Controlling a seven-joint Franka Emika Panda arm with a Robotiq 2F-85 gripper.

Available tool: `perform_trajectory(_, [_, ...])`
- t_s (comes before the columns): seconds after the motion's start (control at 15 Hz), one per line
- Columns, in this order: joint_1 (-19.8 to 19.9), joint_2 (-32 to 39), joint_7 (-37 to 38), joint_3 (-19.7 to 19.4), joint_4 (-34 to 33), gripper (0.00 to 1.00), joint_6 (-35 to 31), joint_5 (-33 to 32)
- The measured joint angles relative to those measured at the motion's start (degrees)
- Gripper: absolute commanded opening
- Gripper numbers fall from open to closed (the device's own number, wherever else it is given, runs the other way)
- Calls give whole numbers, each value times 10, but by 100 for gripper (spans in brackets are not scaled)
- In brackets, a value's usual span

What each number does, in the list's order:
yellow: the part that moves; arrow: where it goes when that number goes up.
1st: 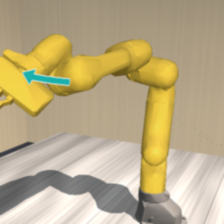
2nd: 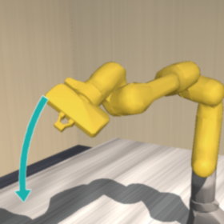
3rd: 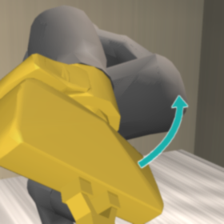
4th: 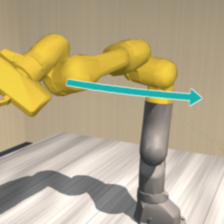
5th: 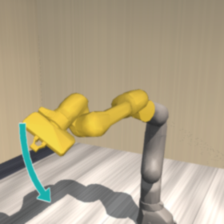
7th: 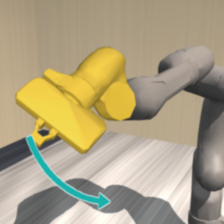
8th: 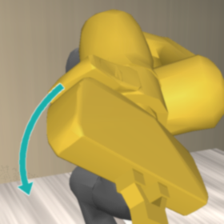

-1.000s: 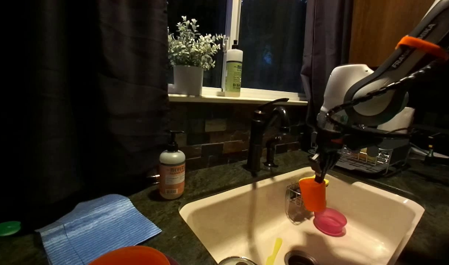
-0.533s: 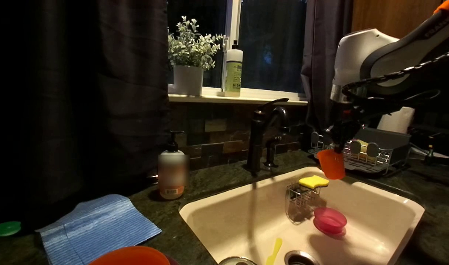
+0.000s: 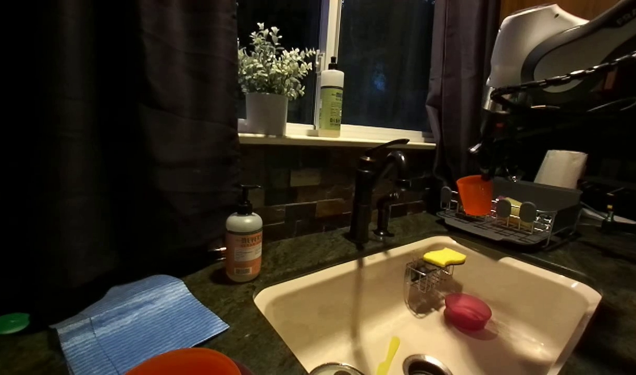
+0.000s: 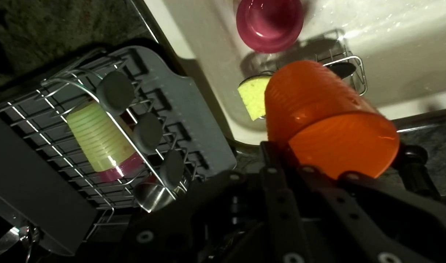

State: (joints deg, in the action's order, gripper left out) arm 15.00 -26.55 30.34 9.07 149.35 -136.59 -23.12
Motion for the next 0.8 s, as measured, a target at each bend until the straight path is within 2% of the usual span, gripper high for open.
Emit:
perform_trajectory(0.4, [-1,5,-3,-2,-7,1,0,-10])
perform_trajectory(0.8, [28,5,-4,-23,-56,1,9,-40])
